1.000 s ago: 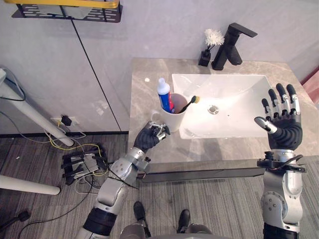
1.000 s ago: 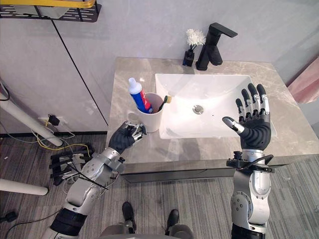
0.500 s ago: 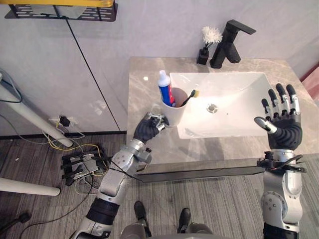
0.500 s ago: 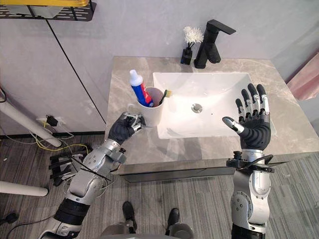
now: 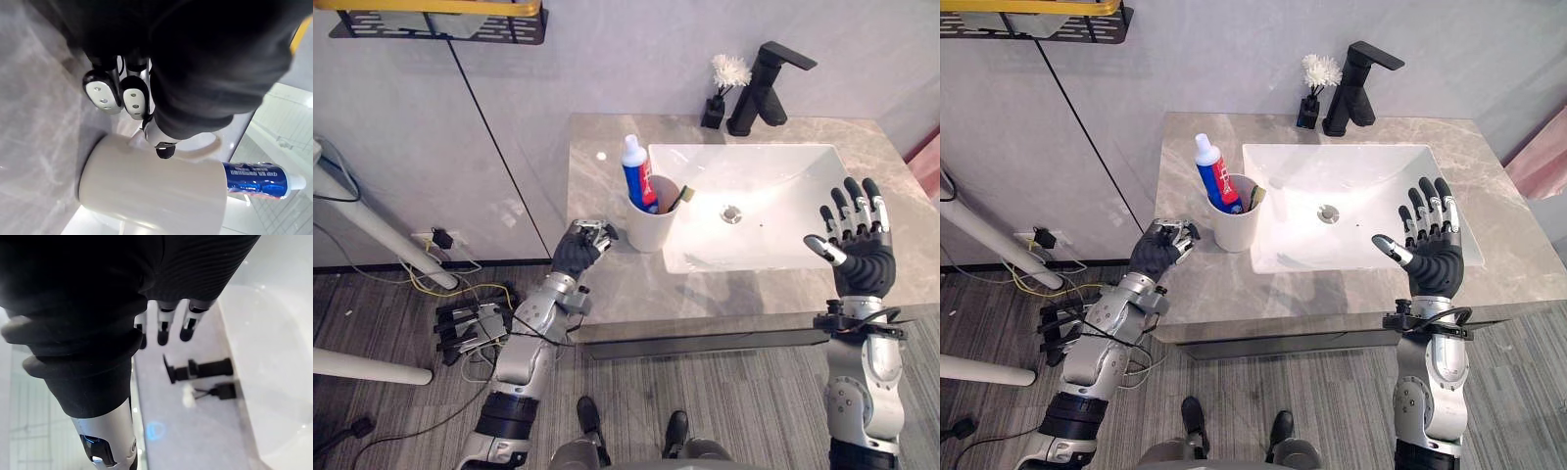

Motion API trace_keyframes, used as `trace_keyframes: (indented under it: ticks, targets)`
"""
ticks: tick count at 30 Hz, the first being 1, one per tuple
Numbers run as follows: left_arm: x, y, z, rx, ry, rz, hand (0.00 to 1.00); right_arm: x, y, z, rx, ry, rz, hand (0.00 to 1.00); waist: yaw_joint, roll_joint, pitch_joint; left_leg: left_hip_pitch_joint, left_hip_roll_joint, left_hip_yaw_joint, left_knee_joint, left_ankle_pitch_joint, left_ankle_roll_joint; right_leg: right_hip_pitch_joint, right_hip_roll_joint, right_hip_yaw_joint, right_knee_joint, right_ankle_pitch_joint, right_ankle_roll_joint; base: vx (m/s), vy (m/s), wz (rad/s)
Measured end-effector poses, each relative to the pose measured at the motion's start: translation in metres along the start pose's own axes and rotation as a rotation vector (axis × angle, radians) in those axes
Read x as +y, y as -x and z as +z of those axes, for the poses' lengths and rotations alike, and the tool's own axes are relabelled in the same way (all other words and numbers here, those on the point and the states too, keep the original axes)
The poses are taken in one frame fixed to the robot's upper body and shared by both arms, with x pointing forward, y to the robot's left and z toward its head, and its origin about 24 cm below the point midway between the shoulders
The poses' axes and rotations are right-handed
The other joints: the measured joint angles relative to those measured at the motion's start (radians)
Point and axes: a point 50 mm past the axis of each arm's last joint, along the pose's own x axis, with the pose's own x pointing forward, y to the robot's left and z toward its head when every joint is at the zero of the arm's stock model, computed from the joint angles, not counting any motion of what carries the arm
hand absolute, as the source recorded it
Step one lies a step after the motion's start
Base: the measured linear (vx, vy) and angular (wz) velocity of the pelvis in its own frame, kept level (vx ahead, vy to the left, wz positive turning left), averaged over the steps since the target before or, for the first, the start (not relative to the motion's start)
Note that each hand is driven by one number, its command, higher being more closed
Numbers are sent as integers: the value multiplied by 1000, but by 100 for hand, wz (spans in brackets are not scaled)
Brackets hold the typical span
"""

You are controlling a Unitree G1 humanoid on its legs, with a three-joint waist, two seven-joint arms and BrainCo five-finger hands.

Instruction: Organize washtable

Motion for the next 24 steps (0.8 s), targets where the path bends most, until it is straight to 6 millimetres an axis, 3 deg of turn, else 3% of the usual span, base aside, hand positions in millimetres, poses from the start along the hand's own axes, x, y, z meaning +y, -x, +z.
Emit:
trace_keyframes:
  ticks: [8,16,24]
  targets:
    - [-1,8,-6,19,7,-28,100,-1,0,1,-3,5,-2,0,-2,1,0,13,-9,-16,0,0,0,16,-9,-17,0,-2,1,1,22,6]
    - [-24,14,-19,80,46,-154,100,-1,-5,5,-28,6,-2,0,0,9,-7,26,-13,-19,5,1,1,31,-13,-22,1,-2,2,1,16,1]
    - [-50,16,-23,102,86,-252,100,-10,-6,4,-1,60,-23,0,-24,46,-49,33,-13,-16,5,1,1,36,-13,-18,0,0,4,-1,4,-1]
